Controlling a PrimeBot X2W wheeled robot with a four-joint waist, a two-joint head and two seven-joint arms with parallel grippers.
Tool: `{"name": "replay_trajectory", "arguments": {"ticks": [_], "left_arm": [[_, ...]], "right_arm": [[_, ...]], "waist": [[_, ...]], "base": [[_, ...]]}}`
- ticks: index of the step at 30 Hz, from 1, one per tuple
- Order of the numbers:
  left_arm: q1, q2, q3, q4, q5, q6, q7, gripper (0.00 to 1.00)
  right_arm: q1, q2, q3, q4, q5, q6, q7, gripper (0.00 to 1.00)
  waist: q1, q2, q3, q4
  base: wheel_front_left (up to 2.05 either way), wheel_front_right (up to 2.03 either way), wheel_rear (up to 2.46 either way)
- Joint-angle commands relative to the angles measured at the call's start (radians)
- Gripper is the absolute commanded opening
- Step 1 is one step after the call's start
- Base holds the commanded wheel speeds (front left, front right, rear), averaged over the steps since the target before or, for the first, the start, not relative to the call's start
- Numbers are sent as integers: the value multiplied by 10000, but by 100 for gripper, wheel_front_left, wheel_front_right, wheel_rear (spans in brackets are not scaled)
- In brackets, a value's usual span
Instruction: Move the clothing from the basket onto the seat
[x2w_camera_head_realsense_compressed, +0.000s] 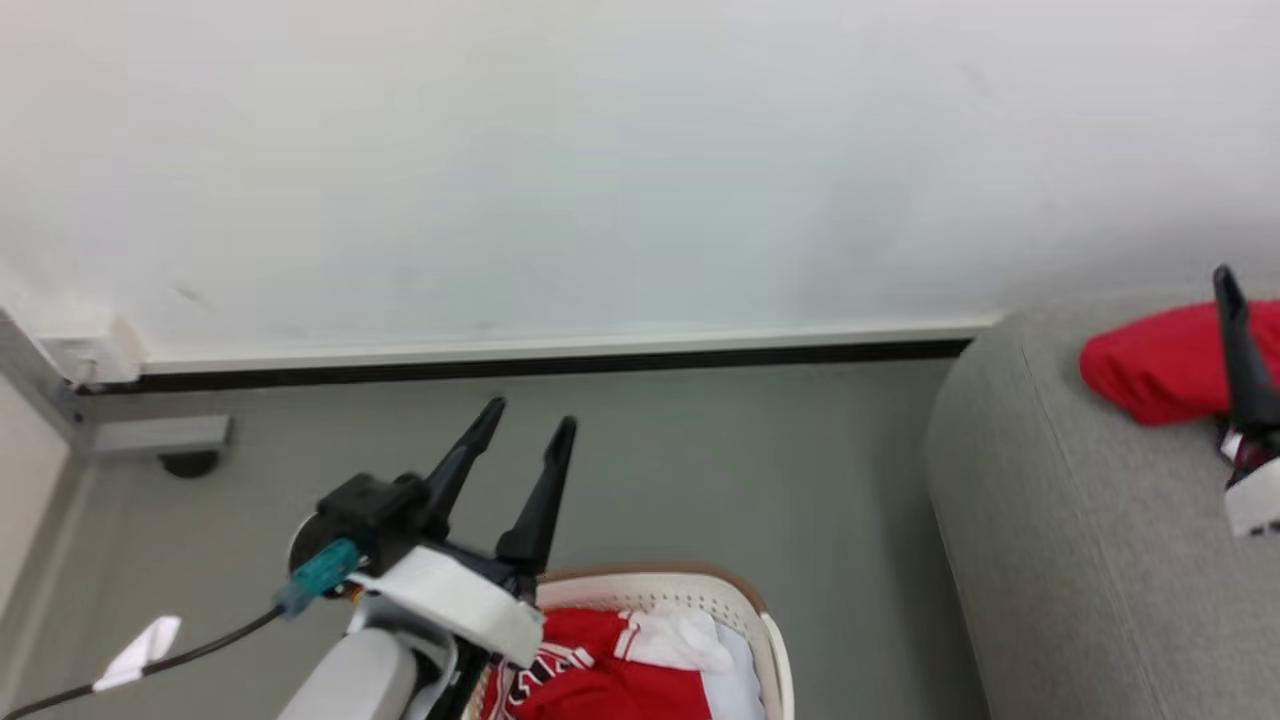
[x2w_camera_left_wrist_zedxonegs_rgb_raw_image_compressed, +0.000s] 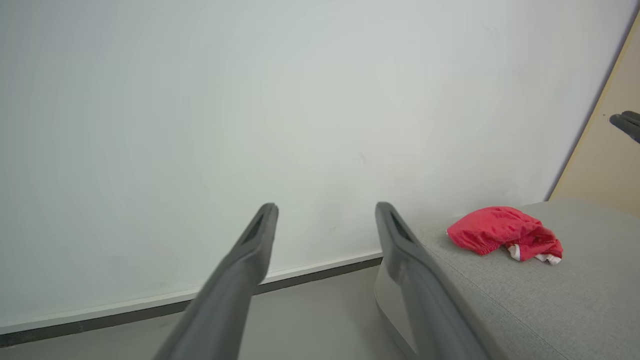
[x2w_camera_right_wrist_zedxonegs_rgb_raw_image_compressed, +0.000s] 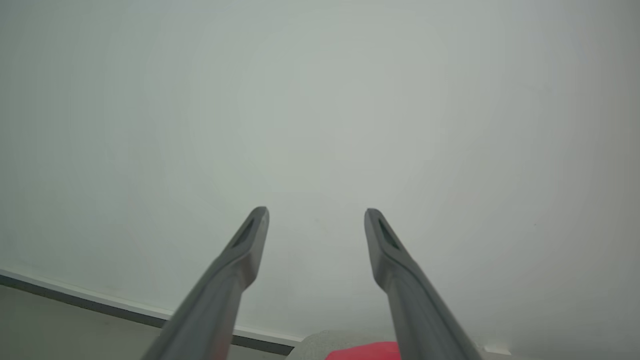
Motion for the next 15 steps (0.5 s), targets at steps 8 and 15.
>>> {"name": "replay_trajectory", "arguments": {"ticks": [8,15], "left_arm": [[1141,-184,1370,-267,542,107,-6,100],[2134,-651,2650,-780,1287,36,-6,100]], "right_arm": [[2905,1877,-1415,-2382,-1049,-24,-456,100],[4883,3444,-1756,-3191,-1740,-25,-807,100]], "waist": [[4,0,-590,693],[4,0,-639,824]], "base": [[0,0,0],[0,0,0]]}}
